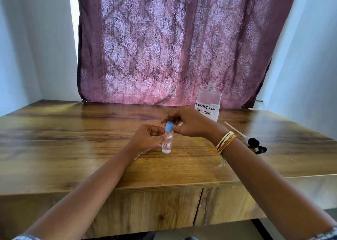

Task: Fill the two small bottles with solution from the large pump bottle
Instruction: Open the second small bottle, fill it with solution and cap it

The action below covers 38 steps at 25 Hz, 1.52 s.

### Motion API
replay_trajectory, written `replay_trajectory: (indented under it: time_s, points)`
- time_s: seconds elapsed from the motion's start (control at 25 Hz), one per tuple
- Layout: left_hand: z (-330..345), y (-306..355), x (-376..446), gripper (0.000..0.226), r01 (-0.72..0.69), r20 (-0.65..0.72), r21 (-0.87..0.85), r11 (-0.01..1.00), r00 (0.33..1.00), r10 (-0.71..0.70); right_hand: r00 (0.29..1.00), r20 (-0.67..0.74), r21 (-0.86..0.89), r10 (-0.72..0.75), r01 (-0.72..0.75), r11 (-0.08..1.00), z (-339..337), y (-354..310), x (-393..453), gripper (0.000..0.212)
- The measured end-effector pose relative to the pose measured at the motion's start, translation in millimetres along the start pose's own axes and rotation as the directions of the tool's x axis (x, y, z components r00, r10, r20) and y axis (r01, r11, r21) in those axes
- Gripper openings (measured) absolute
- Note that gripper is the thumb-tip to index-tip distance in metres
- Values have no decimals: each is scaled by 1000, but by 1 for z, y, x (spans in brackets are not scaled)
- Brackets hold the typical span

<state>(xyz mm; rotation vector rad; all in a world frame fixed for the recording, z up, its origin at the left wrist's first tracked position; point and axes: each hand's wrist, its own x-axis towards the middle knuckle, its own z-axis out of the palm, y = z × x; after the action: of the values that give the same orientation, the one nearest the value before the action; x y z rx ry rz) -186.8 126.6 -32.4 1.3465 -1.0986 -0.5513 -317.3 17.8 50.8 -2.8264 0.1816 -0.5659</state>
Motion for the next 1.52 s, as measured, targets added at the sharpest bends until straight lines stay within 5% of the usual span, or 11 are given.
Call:
replay_trajectory:
  time_s: [0.24, 0.48, 0.72, 1.04, 1.12, 1.32, 1.44, 1.52]
  points:
    - [-2, -2, 1, 8, -30, 18, 27, 999, 999, 30, 995, -23, -32, 100, -101, 994, 0, 3, 4, 24]
    - [-5, -4, 1, 10, -91, 23, 84, 992, 996, 90, 976, -138, -75, 166, -177, 981, 15, 7, 3, 54]
    - [-1, 2, -1, 11, -22, 36, 18, 1000, 999, 21, 997, 10, 329, 70, -69, 942, 2, 8, -3, 44]
    - [-3, -2, 0, 14, -27, 19, 31, 999, 999, 26, 976, -201, 75, 80, -66, 995, 17, 10, 3, 24]
    - [-3, -3, 1, 12, -32, 24, 23, 999, 999, 32, 983, -179, 16, 42, -40, 999, 17, 8, 3, 23]
    - [-3, -1, 0, 15, -3, 35, 16, 1000, 999, 3, 999, 2, 244, 35, -35, 969, 2, 8, -1, 33]
    - [-3, -1, 0, 19, -37, 35, 40, 999, 999, 35, 996, -42, 106, 77, -72, 992, 3, 8, 1, 14]
    - [-3, -2, -1, 20, -46, 25, 43, 998, 999, 45, 990, -86, 5, 108, -108, 994, 7, 7, 3, 27]
